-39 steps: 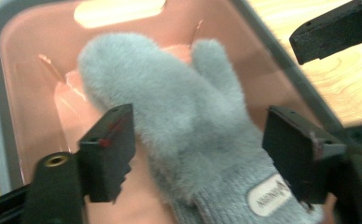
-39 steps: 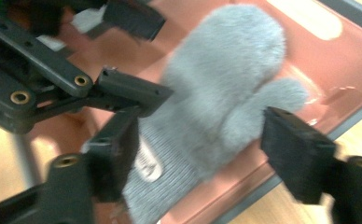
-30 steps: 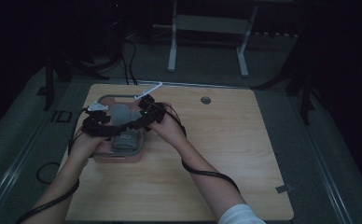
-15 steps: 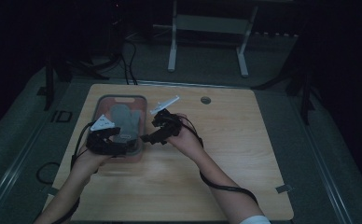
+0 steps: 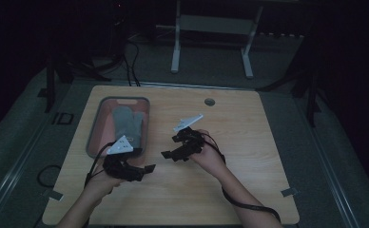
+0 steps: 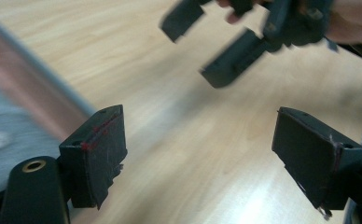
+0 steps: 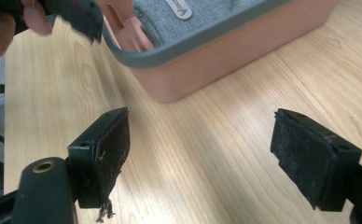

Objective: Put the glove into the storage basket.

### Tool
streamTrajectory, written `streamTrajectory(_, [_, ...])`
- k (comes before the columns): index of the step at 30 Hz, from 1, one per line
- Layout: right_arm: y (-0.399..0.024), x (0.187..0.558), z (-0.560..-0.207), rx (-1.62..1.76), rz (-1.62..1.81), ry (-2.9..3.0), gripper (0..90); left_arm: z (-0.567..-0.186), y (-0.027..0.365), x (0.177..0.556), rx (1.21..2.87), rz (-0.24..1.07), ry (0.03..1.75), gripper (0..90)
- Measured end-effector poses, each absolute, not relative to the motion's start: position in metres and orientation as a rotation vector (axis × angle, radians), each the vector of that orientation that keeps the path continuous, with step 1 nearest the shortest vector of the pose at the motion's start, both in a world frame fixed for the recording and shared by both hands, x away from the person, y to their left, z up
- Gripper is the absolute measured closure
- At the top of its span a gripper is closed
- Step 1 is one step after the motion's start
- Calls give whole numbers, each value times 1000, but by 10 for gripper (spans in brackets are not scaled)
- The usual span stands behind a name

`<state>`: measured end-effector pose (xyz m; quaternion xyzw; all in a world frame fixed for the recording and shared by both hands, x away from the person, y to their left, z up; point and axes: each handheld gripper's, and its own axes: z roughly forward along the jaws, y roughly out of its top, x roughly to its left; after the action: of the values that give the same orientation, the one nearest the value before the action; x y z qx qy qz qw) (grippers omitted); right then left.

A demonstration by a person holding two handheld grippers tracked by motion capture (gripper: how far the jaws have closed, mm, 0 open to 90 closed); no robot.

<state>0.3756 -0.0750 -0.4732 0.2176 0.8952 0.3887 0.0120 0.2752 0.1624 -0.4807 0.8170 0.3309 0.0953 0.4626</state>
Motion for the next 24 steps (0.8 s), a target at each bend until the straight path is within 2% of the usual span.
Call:
streamTrajectory(12, [-109, 365, -509, 632, 1149, 2806, 193, -517, 131, 270, 2062, 82, 690, 181])
streamTrajectory(24, [-132, 357, -544, 584, 1137, 2812, 166, -541, 109, 266, 2101, 16, 614, 181])
